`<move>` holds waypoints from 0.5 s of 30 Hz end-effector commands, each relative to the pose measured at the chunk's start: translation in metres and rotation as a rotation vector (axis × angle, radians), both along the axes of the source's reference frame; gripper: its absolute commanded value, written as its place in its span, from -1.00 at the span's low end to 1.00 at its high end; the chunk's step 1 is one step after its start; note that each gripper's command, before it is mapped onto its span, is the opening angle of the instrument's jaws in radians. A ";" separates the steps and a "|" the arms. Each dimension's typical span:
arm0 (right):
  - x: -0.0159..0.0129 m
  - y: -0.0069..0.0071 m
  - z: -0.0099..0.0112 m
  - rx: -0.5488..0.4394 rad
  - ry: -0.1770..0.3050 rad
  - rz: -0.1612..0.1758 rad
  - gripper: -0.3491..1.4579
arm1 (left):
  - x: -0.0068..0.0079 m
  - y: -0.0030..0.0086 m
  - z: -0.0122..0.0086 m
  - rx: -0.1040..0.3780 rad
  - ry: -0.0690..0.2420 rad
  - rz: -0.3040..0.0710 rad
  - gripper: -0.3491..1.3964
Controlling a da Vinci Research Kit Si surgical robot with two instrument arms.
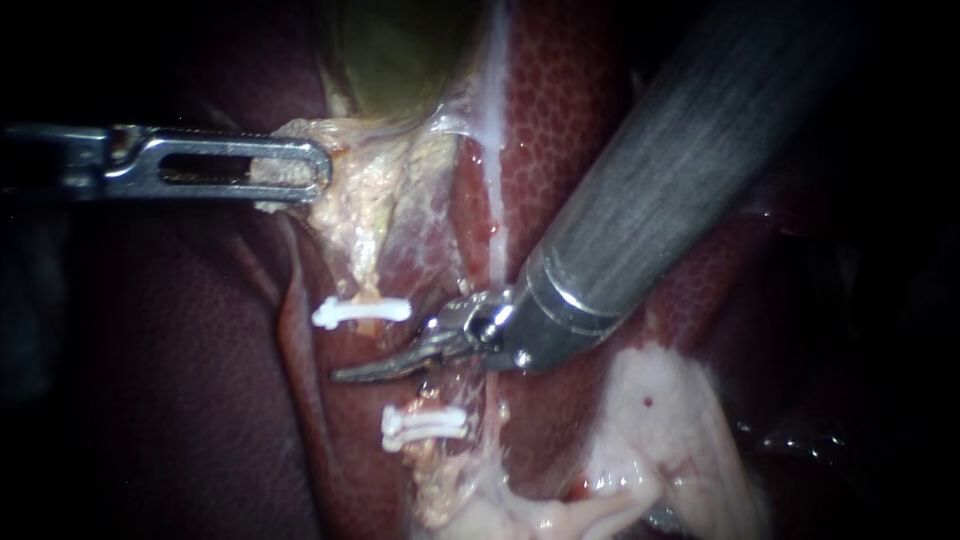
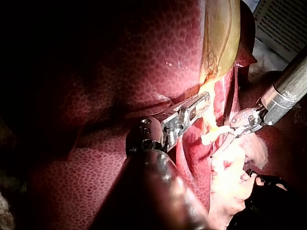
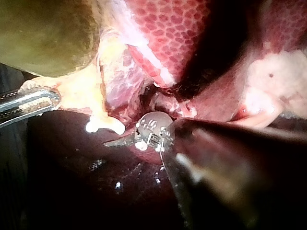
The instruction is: Go back from the cut left tube
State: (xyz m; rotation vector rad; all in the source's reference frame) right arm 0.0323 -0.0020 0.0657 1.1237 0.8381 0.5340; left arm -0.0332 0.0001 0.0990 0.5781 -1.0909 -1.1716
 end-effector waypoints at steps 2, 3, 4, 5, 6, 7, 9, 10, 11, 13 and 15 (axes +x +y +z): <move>0.0000 0.0000 0.0001 -0.005 0.002 0.000 -1.00 | 0.0000 0.0000 0.0000 0.000 0.000 0.000 -1.00; 0.0000 0.0001 0.0001 -0.005 0.003 0.000 -1.00 | 0.0000 0.0000 0.0000 0.000 0.000 0.000 -1.00; 0.0000 0.0001 0.0001 -0.005 0.002 0.000 -1.00 | 0.0000 0.0000 0.0000 0.000 0.000 0.000 -1.00; 0.0000 0.0001 0.0001 -0.005 0.002 0.000 -1.00 | 0.0000 0.0000 0.0000 0.000 -0.001 0.000 -1.00; 0.0000 0.0001 0.0001 -0.010 0.006 -0.002 -1.00 | 0.0000 0.0000 0.0000 0.000 -0.001 0.000 -1.00; 0.0000 0.0000 0.0001 -0.020 0.012 -0.005 -1.00 | 0.0000 0.0000 0.0000 0.000 -0.001 0.000 -1.00; 0.0000 0.0000 0.0001 -0.067 0.045 -0.019 -1.00 | 0.0000 0.0000 0.0000 0.000 -0.001 0.000 -1.00; 0.0000 0.0000 0.0001 -0.081 0.055 -0.024 -0.94 | 0.0000 0.0000 0.0001 0.000 -0.001 0.000 -1.00; 0.0000 0.0000 0.0000 -0.096 0.063 -0.030 -0.70 | 0.0000 0.0000 0.0001 0.000 0.000 0.000 -1.00; 0.0000 -0.0001 -0.0001 -0.089 0.083 -0.014 -0.24 | 0.0000 0.0000 0.0001 0.000 0.000 0.000 -1.00; 0.0001 -0.0002 -0.0002 -0.084 0.096 -0.004 0.10 | 0.0000 0.0000 0.0001 0.000 0.000 0.000 -1.00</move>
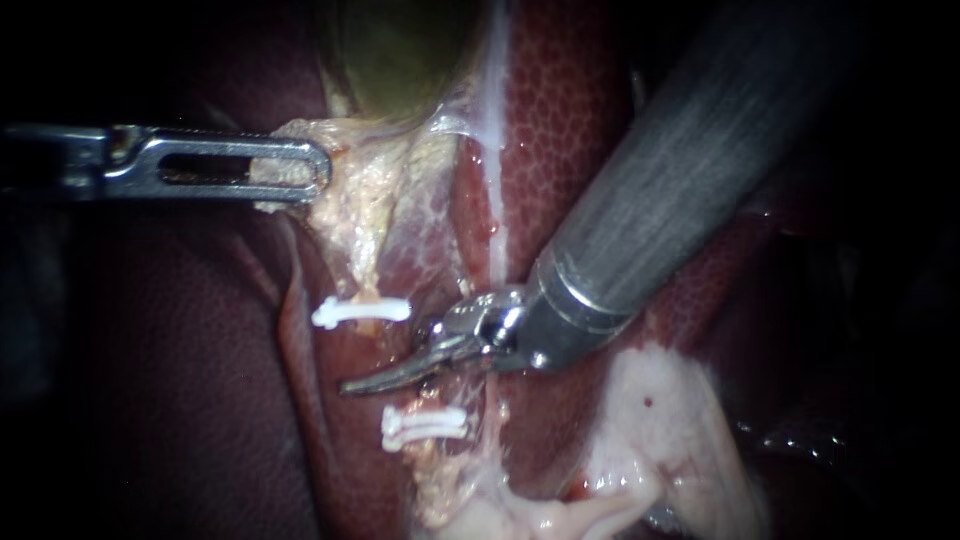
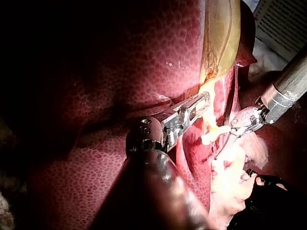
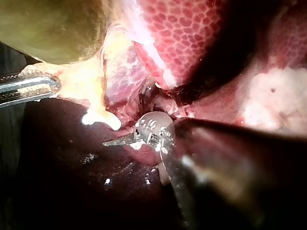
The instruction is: Go back from the cut left tube
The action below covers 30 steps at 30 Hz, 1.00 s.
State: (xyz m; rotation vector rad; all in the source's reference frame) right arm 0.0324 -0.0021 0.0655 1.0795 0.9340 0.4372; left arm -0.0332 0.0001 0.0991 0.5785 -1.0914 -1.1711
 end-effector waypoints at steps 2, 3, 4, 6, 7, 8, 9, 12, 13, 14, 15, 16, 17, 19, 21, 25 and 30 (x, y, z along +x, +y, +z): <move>0.0002 -0.0002 -0.0002 0.005 0.005 0.006 0.25 | 0.0000 0.0000 0.0000 0.000 0.000 0.000 -1.00; 0.0002 -0.0002 -0.0003 0.006 0.008 0.008 0.28 | 0.0000 0.0000 0.0000 0.000 0.000 0.000 -1.00; 0.0002 -0.0002 -0.0003 0.007 0.010 0.009 0.30 | 0.0000 0.0000 0.0000 0.000 0.000 0.000 -1.00; 0.0002 -0.0002 -0.0004 0.009 0.015 0.013 0.34 | 0.0000 0.0000 0.0000 0.000 0.000 0.000 -1.00; 0.0002 -0.0002 -0.0004 0.009 0.015 0.013 0.36 | 0.0000 0.0000 0.0000 0.000 0.000 0.000 -1.00; 0.0002 -0.0002 -0.0004 0.010 0.017 0.014 0.38 | 0.0000 0.0000 0.0000 0.000 0.000 0.000 -1.00; 0.0002 -0.0002 -0.0004 0.010 0.017 0.014 0.41 | 0.0000 0.0000 0.0000 0.000 0.000 0.000 -1.00; 0.0002 -0.0002 -0.0005 0.011 0.020 0.016 0.49 | 0.0000 0.0000 0.0000 0.000 0.000 0.000 -1.00; 0.0002 -0.0002 -0.0005 0.011 0.020 0.015 0.52 | 0.0000 0.0000 0.0000 0.000 0.000 0.000 -1.00; 0.0002 -0.0003 -0.0005 0.011 0.020 0.015 0.56 | 0.0000 0.0000 0.0000 0.000 0.000 0.000 -1.00; 0.0001 -0.0003 -0.0006 0.001 0.027 0.012 0.60 | 0.0000 0.0000 0.0000 0.000 0.000 0.000 -1.00; 0.0000 -0.0003 -0.0006 -0.004 0.030 0.011 0.64 | 0.0000 0.0000 0.0000 0.000 0.000 0.000 -1.00; -0.0002 -0.0004 -0.0007 -0.025 0.042 0.007 0.67 | 0.0000 0.0000 0.0000 0.000 0.000 0.000 -1.00; -0.0006 -0.0005 -0.0008 -0.068 0.065 0.002 0.71 | 0.0000 0.0000 0.0000 0.000 0.000 0.000 -1.00; -0.0016 -0.0008 -0.0011 -0.157 0.076 0.037 0.80 | 0.0000 0.0000 0.0000 -0.001 0.002 -0.002 -1.00; -0.0035 -0.0008 -0.0016 -0.275 0.062 0.096 0.91 | 0.0000 0.0000 0.0000 -0.001 0.002 -0.002 -1.00; -0.0068 -0.0003 -0.0023 -0.329 0.066 0.102 0.95 | 0.0001 0.0000 0.0000 -0.001 0.002 -0.002 -1.00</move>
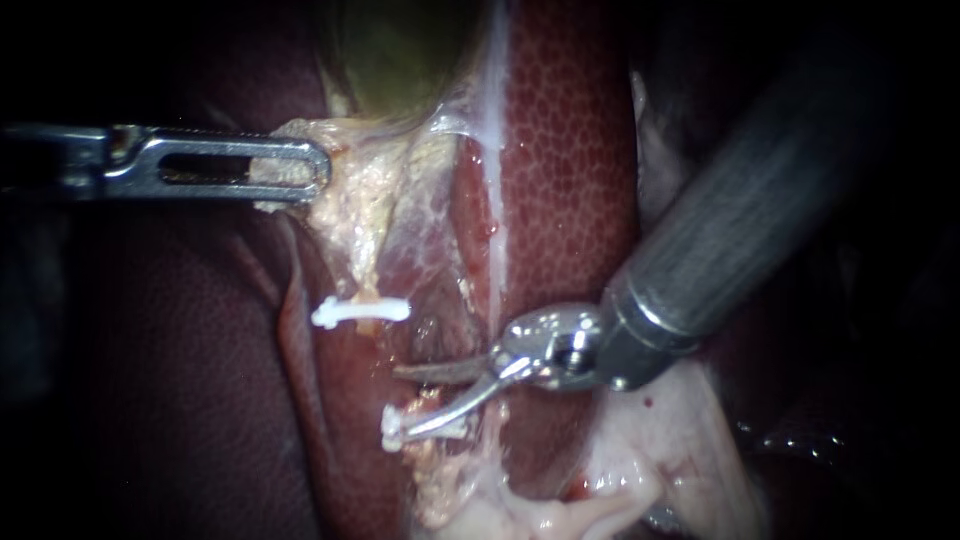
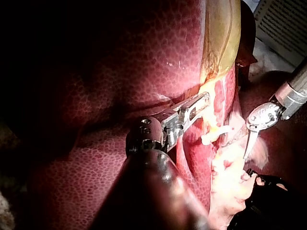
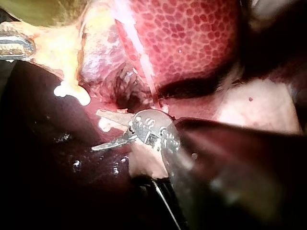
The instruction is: Go back from the cut left tube
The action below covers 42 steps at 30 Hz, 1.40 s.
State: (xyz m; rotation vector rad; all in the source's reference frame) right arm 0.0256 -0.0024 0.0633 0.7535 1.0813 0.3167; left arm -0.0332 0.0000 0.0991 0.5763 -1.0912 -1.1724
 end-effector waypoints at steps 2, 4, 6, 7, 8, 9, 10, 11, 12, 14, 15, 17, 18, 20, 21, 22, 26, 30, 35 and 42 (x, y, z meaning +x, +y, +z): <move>-0.0012 0.0004 -0.0004 -0.016 0.000 0.003 0.95 | 0.0000 0.0000 0.0000 0.000 0.001 -0.001 -1.00; -0.0025 0.0011 -0.0010 -0.029 0.005 0.010 0.95 | 0.0000 0.0000 0.0000 0.000 0.001 0.000 -1.00; -0.0037 0.0018 -0.0016 -0.041 0.013 0.020 0.95 | 0.0000 0.0000 0.0000 0.000 0.001 0.000 -1.00; -0.0044 0.0024 -0.0021 -0.049 0.026 0.030 0.95 | 0.0000 0.0000 0.0000 0.000 0.001 0.000 -1.00; -0.0050 0.0028 -0.0025 -0.054 0.033 0.036 0.97 | 0.0000 0.0000 0.0000 0.000 0.001 0.000 -1.00; -0.0055 0.0032 -0.0030 -0.060 0.037 0.041 0.97 | 0.0000 0.0000 0.0000 0.000 0.001 0.000 -1.00; -0.0061 0.0038 -0.0036 -0.069 0.040 0.047 0.97 | 0.0000 0.0000 0.0000 0.000 0.001 -0.001 -1.00; -0.0065 0.0042 -0.0041 -0.083 0.038 0.052 0.97 | 0.0000 0.0000 0.0001 0.000 0.001 -0.001 -1.00; -0.0068 0.0046 -0.0046 -0.090 0.038 0.057 0.97 | 0.0000 0.0000 0.0001 0.000 0.001 -0.001 -1.00; -0.0075 0.0052 -0.0057 -0.109 0.032 0.068 0.97 | 0.0000 0.0000 0.0001 0.000 0.001 -0.001 -1.00; -0.0078 0.0055 -0.0062 -0.118 0.029 0.072 0.97 | 0.0000 0.0000 0.0002 -0.001 0.001 -0.001 -1.00; -0.0084 0.0059 -0.0071 -0.133 0.025 0.085 0.97 | 0.0000 0.0000 0.0003 -0.001 0.001 -0.001 -1.00; -0.0086 0.0061 -0.0074 -0.142 0.023 0.087 0.97 | 0.0000 0.0000 0.0003 -0.001 0.001 -0.001 -1.00; -0.0090 0.0066 -0.0081 -0.153 0.020 0.098 0.97 | -0.0001 0.0000 0.0003 -0.001 0.001 -0.001 -1.00; -0.0092 0.0067 -0.0083 -0.157 0.018 0.103 0.97 | -0.0001 0.0000 0.0003 -0.001 0.001 -0.001 -1.00; -0.0093 0.0069 -0.0085 -0.161 0.018 0.107 0.97 | -0.0001 0.0000 0.0004 -0.001 0.001 -0.001 -1.00; -0.0101 0.0073 -0.0092 -0.171 0.022 0.113 0.97 | -0.0002 0.0000 0.0004 -0.002 0.001 -0.001 -1.00; -0.0105 0.0076 -0.0095 -0.173 0.033 0.119 0.97 | -0.0003 0.0000 0.0007 -0.003 0.002 -0.002 -1.00; -0.0106 0.0076 -0.0096 -0.178 0.036 0.120 0.97 | -0.0008 -0.0003 0.0016 -0.008 0.004 -0.004 -1.00; -0.0107 0.0076 -0.0096 -0.177 0.038 0.122 0.97 | -0.0022 -0.0010 0.0032 -0.016 0.008 -0.007 -1.00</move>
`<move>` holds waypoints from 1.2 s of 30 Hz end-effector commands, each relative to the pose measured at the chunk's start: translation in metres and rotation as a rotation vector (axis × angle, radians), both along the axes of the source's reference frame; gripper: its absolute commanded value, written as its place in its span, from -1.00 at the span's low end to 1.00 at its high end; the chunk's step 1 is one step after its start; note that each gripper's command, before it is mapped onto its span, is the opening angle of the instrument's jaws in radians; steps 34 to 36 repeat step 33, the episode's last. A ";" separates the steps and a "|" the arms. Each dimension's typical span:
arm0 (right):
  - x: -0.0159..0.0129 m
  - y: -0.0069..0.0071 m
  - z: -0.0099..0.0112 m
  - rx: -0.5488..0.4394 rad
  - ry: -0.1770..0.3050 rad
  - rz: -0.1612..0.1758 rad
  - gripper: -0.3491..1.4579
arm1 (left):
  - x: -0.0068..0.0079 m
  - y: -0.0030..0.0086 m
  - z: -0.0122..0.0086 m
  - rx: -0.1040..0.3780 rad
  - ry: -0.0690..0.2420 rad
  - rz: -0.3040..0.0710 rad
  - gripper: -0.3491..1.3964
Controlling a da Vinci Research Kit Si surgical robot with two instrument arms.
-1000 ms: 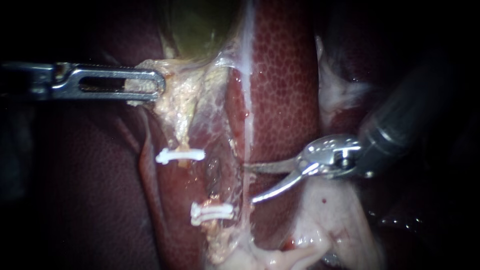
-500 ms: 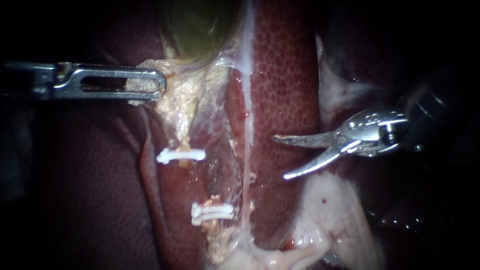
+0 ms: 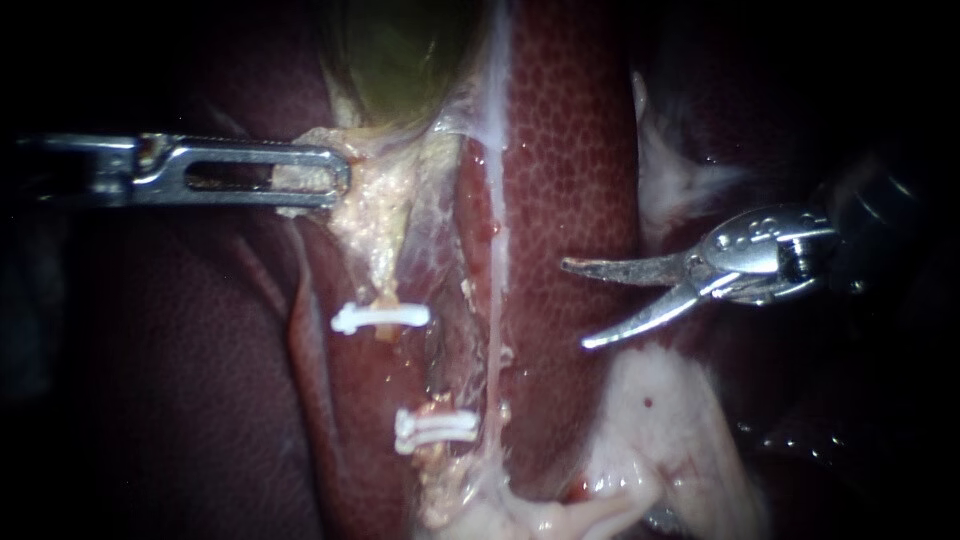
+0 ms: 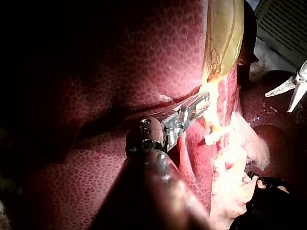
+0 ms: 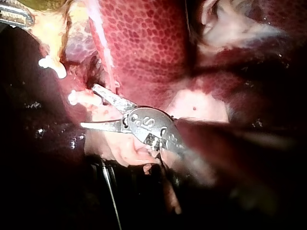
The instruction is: Go back from the cut left tube
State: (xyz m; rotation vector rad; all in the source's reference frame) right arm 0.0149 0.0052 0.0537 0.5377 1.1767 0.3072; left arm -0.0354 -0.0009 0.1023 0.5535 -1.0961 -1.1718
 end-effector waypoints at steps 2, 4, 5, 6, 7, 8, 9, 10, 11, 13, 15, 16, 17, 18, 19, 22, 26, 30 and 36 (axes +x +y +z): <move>0.0000 0.0000 0.0000 0.000 0.003 0.001 0.97 | -0.0004 -0.0001 0.0003 -0.001 -0.001 0.003 -1.00; -0.0001 0.0000 0.0000 0.000 0.002 0.001 0.97 | -0.0010 -0.0003 0.0007 0.000 -0.002 0.008 -1.00; -0.0001 0.0000 0.0000 0.000 0.002 0.001 0.97 | -0.0013 -0.0003 0.0008 -0.001 -0.003 0.010 -1.00; -0.0001 0.0000 0.0000 0.000 0.002 0.001 0.97 | -0.0015 -0.0004 0.0010 0.000 -0.002 0.012 -1.00; -0.0001 0.0000 0.0000 0.000 0.002 0.002 0.97 | -0.0019 -0.0005 0.0013 0.000 0.000 0.015 -1.00; -0.0001 0.0000 0.0000 0.000 0.002 0.002 0.97 | -0.0022 -0.0006 0.0014 0.000 0.002 0.017 -1.00; -0.0001 0.0000 0.0000 0.000 0.002 0.002 0.97 | -0.0024 -0.0007 0.0016 0.001 0.003 0.020 -1.00; -0.0001 0.0000 0.0000 0.000 0.002 0.002 0.97 | -0.0028 -0.0008 0.0018 0.001 0.005 0.023 -1.00; -0.0001 0.0000 0.0000 0.000 0.002 0.002 0.97 | -0.0030 -0.0009 0.0019 0.001 0.003 0.024 -1.00; -0.0001 0.0000 0.0000 0.000 0.002 0.002 0.97 | -0.0035 -0.0010 0.0022 0.003 0.006 0.030 -1.00; -0.0001 -0.0001 0.0000 0.000 0.002 0.002 0.97 | -0.0039 -0.0011 0.0023 0.002 0.005 0.031 -1.00; -0.0001 -0.0001 0.0000 0.000 0.002 0.002 0.97 | -0.0040 -0.0011 0.0024 0.002 0.004 0.033 -1.00; -0.0001 -0.0001 0.0000 0.000 0.002 0.002 0.97 | -0.0041 -0.0011 0.0024 0.002 0.004 0.032 -1.00; -0.0001 -0.0001 0.0000 0.000 0.002 0.002 0.97 | -0.0042 -0.0012 0.0024 0.002 0.004 0.032 -1.00; -0.0001 -0.0001 0.0000 0.000 0.002 0.002 0.97 | -0.0043 -0.0012 0.0025 0.003 0.005 0.036 -1.00; -0.0001 -0.0001 -0.0001 0.000 0.001 0.002 0.97 | -0.0043 -0.0012 0.0025 0.003 0.005 0.036 -1.00; -0.0001 -0.0001 -0.0001 0.000 0.004 0.004 0.97 | -0.0043 -0.0012 0.0025 0.003 0.005 0.036 -1.00; -0.0001 -0.0001 -0.0001 0.000 0.004 0.005 0.97 | -0.0043 -0.0012 0.0025 0.003 0.005 0.036 -1.00; -0.0001 -0.0001 -0.0002 0.000 0.003 0.005 0.97 | -0.0043 -0.0012 0.0025 0.003 0.005 0.036 -1.00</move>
